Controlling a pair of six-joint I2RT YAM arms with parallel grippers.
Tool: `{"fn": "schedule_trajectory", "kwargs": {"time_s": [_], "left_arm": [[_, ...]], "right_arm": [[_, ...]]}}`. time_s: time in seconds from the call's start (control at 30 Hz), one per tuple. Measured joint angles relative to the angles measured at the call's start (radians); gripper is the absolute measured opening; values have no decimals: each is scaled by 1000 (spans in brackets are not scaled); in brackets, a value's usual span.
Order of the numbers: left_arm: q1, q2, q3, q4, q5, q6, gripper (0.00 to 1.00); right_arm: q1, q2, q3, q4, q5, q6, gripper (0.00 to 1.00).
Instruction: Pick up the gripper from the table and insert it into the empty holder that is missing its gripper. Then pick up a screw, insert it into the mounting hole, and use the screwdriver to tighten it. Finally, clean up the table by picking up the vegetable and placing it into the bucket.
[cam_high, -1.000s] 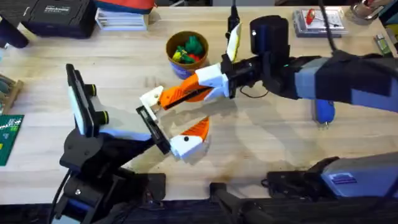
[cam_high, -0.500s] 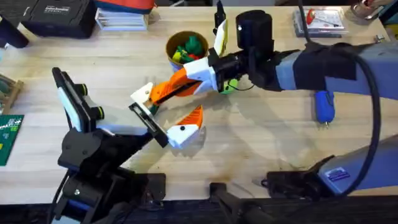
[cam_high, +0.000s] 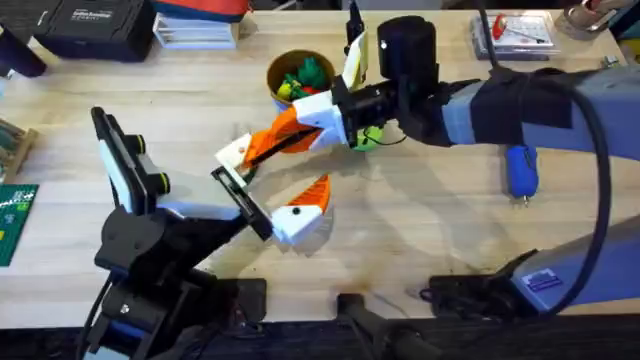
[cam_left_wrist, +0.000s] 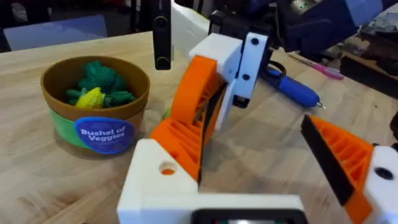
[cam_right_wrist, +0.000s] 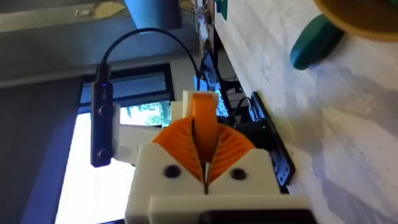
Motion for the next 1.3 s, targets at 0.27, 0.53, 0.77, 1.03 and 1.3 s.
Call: {"fn": "schedule_trajectory", "kwargs": {"time_s": [0.27, 0.53, 0.77, 1.03, 1.3], "left_arm": [[0, 0, 0, 0, -14, -5, 986], [6, 0, 0, -1, -38, -19, 986], [7, 5, 0, -2, -60, -29, 986], [11, 13, 0, -3, -79, -41, 986], [10, 7, 0, -1, -74, -15, 986]], "right_arm": [[45, 0, 1, 6, 32, 4, 7], [74, 0, 7, 11, 97, 7, 7], [90, 0, 7, 18, 167, 18, 7], [107, -2, 7, 23, 235, 43, 7], [102, -2, 7, 61, 198, -18, 7]]}}
